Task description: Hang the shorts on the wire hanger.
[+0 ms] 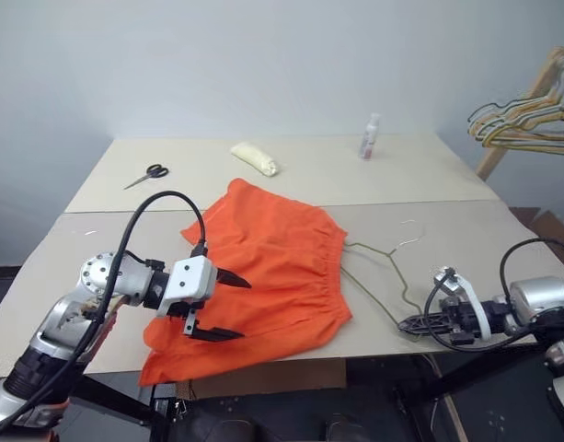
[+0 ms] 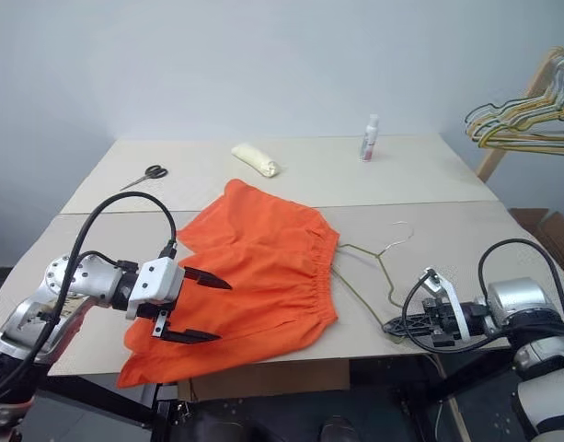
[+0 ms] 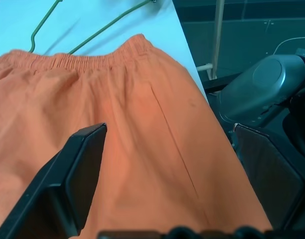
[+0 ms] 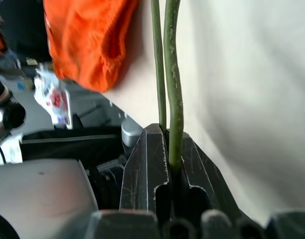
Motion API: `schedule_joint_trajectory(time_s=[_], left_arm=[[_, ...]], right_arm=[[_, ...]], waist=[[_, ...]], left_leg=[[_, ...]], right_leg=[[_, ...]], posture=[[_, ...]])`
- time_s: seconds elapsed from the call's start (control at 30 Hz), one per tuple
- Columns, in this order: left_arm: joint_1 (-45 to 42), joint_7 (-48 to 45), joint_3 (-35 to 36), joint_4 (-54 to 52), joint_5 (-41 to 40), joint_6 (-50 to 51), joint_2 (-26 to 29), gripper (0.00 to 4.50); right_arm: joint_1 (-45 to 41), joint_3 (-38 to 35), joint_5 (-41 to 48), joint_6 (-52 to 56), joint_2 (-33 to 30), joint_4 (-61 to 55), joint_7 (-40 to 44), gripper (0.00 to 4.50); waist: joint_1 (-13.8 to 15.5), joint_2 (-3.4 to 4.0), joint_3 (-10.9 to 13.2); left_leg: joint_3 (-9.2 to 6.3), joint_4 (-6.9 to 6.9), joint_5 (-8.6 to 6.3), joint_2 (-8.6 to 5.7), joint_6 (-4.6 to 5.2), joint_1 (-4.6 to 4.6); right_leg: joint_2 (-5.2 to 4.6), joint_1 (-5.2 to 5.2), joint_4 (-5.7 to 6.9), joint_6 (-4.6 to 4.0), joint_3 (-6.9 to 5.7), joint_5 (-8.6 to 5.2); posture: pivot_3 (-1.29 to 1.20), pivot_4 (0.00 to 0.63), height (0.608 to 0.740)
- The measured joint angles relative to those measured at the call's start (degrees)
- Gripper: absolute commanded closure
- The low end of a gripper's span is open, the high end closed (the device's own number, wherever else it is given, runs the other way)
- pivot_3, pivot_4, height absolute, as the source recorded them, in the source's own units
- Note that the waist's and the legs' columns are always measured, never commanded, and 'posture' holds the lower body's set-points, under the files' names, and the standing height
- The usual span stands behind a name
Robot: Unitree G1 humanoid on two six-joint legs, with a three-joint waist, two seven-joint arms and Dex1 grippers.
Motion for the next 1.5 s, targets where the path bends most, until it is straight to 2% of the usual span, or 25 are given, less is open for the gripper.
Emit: schedule_joint_trajectory(time_s=[0.13,0.37,0.6,0.7,0.87,1.03,1.1,1.2,1.33,1.5], left_arm=[[0.0,0.09,0.03,0.01,-0.01,-0.05,0.0,0.07],[-0.07,0.93,0.08,-0.04,-0.3,0.0,-0.46,0.07],[0.89,1.24,0.45,-0.1,-0.42,-0.23,0.1,0.07],[0.9,1.51,0.46,-0.13,-0.35,-0.24,0.07,0.07],[0.76,2.24,0.42,-0.26,-0.34,-0.23,-0.22,0.07],[0.85,2.37,0.43,-0.25,-0.13,-0.3,-0.19,0.07],[0.84,2.49,0.43,-0.21,-0.1,-0.33,-0.23,0.07],[0.06,3.46,0.38,0.88,0.31,-1.55,-1.55,0.07],[-4.66,6.61,0.76,4.56,1.56,-3.19,-5.25,0.07],[-13.78,8.94,2.07,11.58,1.62,-4.79,-8.89,0.07]], right_arm=[[-1.04,2.41,0.7,-0.46,1.2,0.3,0.12,4.5],[-7.09,2.67,-0.03,-2.81,5.13,8.87,0.15,4.5],[-7.28,5.62,2.19,-3.38,5.51,8.9,0.16,4.5],[-9.28,5.99,1.3,-3.66,8.16,12.04,0.26,4.5],[-14.25,-0.4,-4.27,-6.61,13.3,23.76,0.28,4.5],[-14.46,-6.72,-8.44,-10.65,13.37,25.13,0.25,4.5],[-13.56,-8.8,-9.61,-13.42,13.25,22.65,-0.82,4.5],[-9.11,-12.91,-11.8,-20.82,12.92,13.65,-7.79,4.5],[-3.76,-17.78,-12.5,-23.19,12.28,0.64,-14.24,4.5],[2.58,-20.12,-14.07,-27.78,9.34,-16.59,-17.61,4.5]], waist=[[0.09,0.01,0.0],[-0.2,0.02,-0.01],[0.02,0.02,-0.01],[-0.16,0.02,-0.02],[-0.29,0.03,-0.04],[0.27,0.04,-0.03],[0.18,0.04,-0.04],[0.13,0.07,-0.04],[0.19,0.07,-0.05],[0.13,0.07,-0.05]], left_leg=[[-0.01,0.0,0.0,0.01,0.0,0.04],[-0.02,0.0,0.0,-0.01,0.0,0.04],[-0.06,0.0,0.0,-0.02,0.0,0.04],[-0.05,0.0,0.0,-0.02,-0.01,0.07],[-0.09,-0.01,0.03,-0.07,-0.06,0.02],[-0.13,-0.01,0.04,-0.14,-0.08,-0.03],[-0.14,-0.01,0.04,-0.13,-0.08,-0.02],[-0.16,-0.01,0.05,-0.13,-0.1,-0.02],[-0.18,-0.01,0.06,-0.15,-0.11,-0.04],[-0.18,0.0,0.06,-0.19,-0.1,-0.09]], right_leg=[[0.02,0.01,0.05,0.0,-0.01,0.0],[0.04,0.01,0.06,-0.01,-0.01,0.01],[0.01,0.01,0.08,-0.01,-0.03,0.01],[0.05,0.02,0.12,-0.02,-0.02,0.01],[0.04,-0.05,0.27,-0.03,-0.03,0.01],[-0.01,-0.09,0.33,-0.03,-0.05,0.01],[0.0,-0.1,0.33,-0.03,-0.05,0.01],[-0.02,-0.13,0.35,-0.03,-0.04,0.0],[-0.03,-0.14,0.35,-0.03,-0.04,0.01],[-0.03,-0.17,0.32,-0.03,-0.06,0.01]], posture=[[0.13,0.0,0.74],[0.13,0.0,0.74],[0.15,0.0,0.74],[0.15,0.0,0.74],[0.15,0.0,0.74],[0.14,0.0,0.74],[0.13,0.0,0.74],[0.11,0.0,0.74],[0.09,0.0,0.74],[0.09,0.0,0.74]])
